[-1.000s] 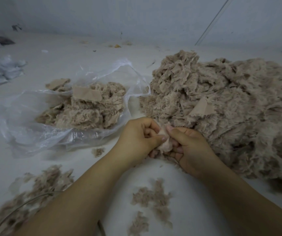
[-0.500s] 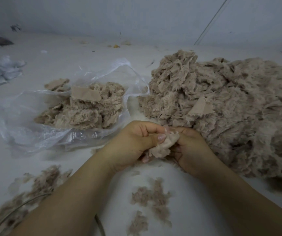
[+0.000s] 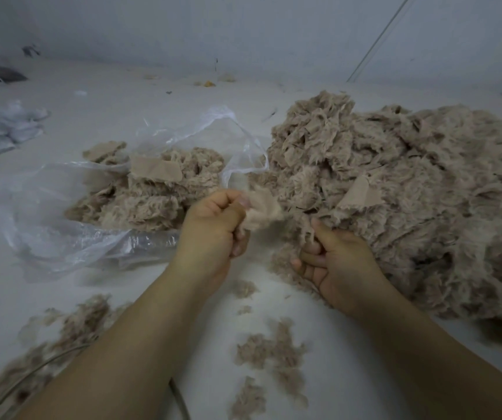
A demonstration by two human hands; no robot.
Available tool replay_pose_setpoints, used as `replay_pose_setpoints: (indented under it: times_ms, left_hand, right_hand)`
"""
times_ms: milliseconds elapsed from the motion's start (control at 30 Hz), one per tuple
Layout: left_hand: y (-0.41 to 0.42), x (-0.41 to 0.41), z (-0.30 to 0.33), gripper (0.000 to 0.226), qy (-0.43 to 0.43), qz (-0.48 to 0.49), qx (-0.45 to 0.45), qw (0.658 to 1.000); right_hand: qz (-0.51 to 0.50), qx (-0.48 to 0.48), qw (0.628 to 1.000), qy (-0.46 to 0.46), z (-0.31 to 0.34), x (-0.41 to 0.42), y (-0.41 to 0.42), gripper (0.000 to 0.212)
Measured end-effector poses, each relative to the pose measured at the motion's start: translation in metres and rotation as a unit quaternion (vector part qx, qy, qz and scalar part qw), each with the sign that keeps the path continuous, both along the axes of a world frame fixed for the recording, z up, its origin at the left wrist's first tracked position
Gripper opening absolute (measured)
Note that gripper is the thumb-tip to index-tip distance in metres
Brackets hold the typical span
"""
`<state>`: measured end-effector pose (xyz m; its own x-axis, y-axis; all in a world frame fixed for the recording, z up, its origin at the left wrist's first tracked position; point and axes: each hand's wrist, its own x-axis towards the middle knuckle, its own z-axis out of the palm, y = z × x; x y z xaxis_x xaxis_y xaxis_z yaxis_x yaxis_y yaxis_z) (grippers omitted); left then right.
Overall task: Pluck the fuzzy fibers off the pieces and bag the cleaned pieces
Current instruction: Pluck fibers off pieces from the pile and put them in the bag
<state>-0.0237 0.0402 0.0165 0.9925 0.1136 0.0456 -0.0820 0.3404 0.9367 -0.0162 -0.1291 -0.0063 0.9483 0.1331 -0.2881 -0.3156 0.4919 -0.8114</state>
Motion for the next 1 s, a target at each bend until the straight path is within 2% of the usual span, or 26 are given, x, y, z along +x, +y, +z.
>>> replay_pose_setpoints:
  times_ms: [67, 133, 267, 367, 433, 567, 600, 700, 767, 867, 1000]
  left_hand:
    - [-0.008, -0.004, -0.001, 0.021, -0.004, -0.049, 0.055, 0.997]
    - [-0.015, -0.008, -0.003, 0.011, -0.007, -0.117, 0.058, 0.991]
    - [-0.019, -0.011, -0.003, 0.016, -0.044, -0.154, -0.043, 0.986]
    - [-0.018, -0.011, -0.003, 0.011, -0.069, -0.149, -0.068, 0.984]
    - [-0.019, -0.010, -0.005, 0.009, -0.067, -0.134, -0.036, 0.988]
    - [-0.019, -0.008, -0.012, 0.011, -0.051, -0.056, 0.128, 0.989]
    - [-0.019, -0.008, -0.013, 0.014, -0.053, -0.046, 0.157, 0.985]
    - [-0.020, -0.008, -0.014, 0.021, -0.056, -0.041, 0.208, 0.976]
    - [-0.019, -0.008, -0.012, 0.022, -0.031, -0.053, 0.198, 0.978]
    - [-0.013, -0.006, -0.007, 0.018, 0.006, -0.074, 0.142, 0.987]
    - [-0.002, -0.003, -0.003, 0.021, -0.014, -0.054, 0.063, 0.996]
  right_hand:
    - [0.031, -0.016, 0.999, -0.022, 0.001, -0.001, -0.001, 0.031]
    - [0.063, -0.031, 0.996, -0.049, 0.003, -0.004, -0.001, 0.027]
    - [0.093, -0.068, 0.989, -0.092, 0.004, -0.006, -0.002, 0.035]
    - [0.028, -0.052, 0.997, -0.050, 0.002, -0.004, -0.001, 0.049]
    - [0.011, -0.036, 0.999, -0.016, 0.002, -0.001, -0.001, 0.056]
    - [0.048, -0.023, 0.998, -0.021, 0.003, 0.001, -0.001, 0.094]
    - [0.050, -0.023, 0.998, -0.037, 0.001, 0.000, -0.002, 0.091]
    - [0.099, -0.056, 0.987, -0.111, 0.000, -0.006, -0.005, 0.038]
    - [0.113, -0.063, 0.985, -0.114, 0.000, -0.007, -0.006, 0.019]
    - [0.082, -0.039, 0.993, -0.080, 0.000, -0.006, -0.003, 0.022]
    - [0.043, -0.016, 0.998, -0.049, 0.000, -0.005, -0.002, 0.028]
